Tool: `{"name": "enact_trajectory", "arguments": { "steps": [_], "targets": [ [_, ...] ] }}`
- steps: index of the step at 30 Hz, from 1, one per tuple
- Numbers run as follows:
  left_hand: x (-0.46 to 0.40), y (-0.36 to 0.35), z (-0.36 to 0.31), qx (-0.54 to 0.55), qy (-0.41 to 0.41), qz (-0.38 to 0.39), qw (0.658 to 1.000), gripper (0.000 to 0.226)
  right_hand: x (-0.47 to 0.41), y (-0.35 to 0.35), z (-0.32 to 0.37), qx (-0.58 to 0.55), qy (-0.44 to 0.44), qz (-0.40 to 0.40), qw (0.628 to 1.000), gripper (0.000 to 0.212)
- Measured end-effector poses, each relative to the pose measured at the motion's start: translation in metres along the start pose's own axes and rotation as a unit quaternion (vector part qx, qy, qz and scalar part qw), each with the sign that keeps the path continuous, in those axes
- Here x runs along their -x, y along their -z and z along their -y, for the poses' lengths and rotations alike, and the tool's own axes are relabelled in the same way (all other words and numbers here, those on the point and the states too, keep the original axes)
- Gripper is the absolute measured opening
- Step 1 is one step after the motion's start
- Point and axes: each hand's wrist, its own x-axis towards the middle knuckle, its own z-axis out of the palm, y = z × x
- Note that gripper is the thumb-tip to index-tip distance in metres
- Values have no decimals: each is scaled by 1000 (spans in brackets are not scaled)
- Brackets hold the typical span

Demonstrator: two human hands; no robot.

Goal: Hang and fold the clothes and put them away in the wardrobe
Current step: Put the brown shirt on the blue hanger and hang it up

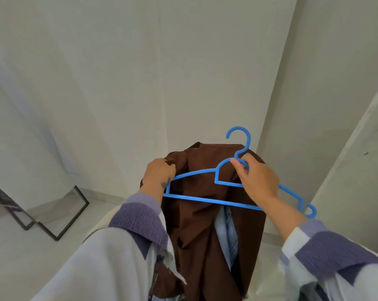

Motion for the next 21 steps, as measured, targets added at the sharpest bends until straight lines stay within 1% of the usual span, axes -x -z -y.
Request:
{"name": "enact_trajectory", "arguments": {
  "steps": [3,8,12,15,16,19,21],
  "targets": [
    [-7,4,13,-18,27,15,999,35,-8,8,-5,10,0,-6,1000,33],
    [-19,3,19,-39,55,19,998,29,-30,27,-11,39,-1,-41,998,41],
    [-20,-11,9,-97,47,-19,994,42,-49,40,-18,48,-20,-82,995,44],
    [-23,-22,-4,-132,14,-97,986,46,-57,40,-20,51,-36,-93,994,43],
    [-27,-25,-7,-125,6,-95,988,45,-58,38,-19,51,-41,-95,993,43],
    [-42,-40,-15,-16,8,-19,1000,37,-60,28,-19,48,-58,-92,993,42],
    [-49,-50,-18,27,16,-3,999,30,-59,21,-20,47,-67,-83,993,40]
  ]
}}
